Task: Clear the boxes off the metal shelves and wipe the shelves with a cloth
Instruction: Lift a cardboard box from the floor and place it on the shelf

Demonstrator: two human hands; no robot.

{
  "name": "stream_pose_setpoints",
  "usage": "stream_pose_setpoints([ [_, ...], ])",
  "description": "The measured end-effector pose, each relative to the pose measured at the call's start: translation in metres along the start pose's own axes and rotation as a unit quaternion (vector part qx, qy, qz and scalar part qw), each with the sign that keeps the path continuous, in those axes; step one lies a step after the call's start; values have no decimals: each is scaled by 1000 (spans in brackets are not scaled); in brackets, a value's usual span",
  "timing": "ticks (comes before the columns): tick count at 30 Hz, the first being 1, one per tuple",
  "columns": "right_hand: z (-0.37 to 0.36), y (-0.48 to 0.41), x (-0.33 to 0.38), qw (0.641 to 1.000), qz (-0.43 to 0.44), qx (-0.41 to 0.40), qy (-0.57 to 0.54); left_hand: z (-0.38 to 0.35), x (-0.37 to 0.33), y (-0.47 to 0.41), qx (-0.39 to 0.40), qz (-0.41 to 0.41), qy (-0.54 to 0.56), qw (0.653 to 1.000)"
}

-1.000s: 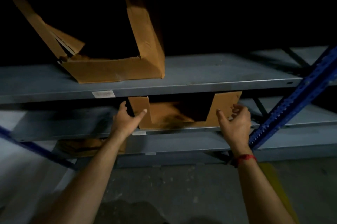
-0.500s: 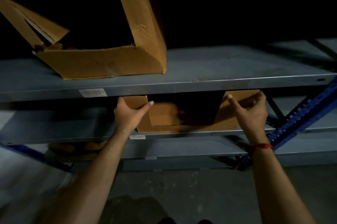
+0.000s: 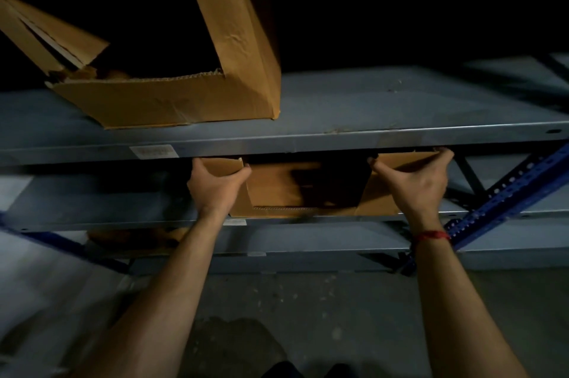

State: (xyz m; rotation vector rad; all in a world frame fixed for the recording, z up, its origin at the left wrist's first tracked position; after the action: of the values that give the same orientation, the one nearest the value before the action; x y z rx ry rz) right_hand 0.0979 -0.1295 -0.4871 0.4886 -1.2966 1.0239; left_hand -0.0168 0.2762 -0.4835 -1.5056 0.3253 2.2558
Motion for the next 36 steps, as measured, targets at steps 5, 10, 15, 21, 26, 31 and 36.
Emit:
stream_pose_setpoints([
  [5, 11, 16, -4, 1000, -2, -4, 3, 17, 1, 10, -6, -15, -12, 1000],
  [10, 25, 34, -6, 1000, -5, -18, 13, 36, 6, 16, -21, -25, -14, 999],
  [15, 43, 58, -4, 999, -19, -18, 24, 56, 16, 28, -20, -26, -22, 999],
  [21, 76, 100, 2, 998, -44, -34, 37, 88, 26, 45, -17, -37, -31, 999],
  [26, 101, 150, 4, 995, -61, -59, 52, 127, 42, 56, -11, -46, -47, 998],
  [31, 126, 209, 14, 993, -55, -94, 55, 166, 61, 57, 14, -59, -38, 997],
  [36, 152, 270, 27, 990, -78, -108, 41, 217, 74, 65, 35, -80, -37, 995],
])
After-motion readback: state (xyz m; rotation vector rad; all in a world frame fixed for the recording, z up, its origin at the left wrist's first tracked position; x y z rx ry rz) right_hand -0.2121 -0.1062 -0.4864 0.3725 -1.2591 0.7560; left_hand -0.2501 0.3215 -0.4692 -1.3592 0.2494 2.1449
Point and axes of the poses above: each hand's wrist, its own y-axis away from the middle knuckle, its own z-axis out of the back of the hand, x = y × z, the point moved 10 cm from there along -y, towards the middle knuckle, and after that the axes turned 13 degrees about -x, right-handed, at the moved point
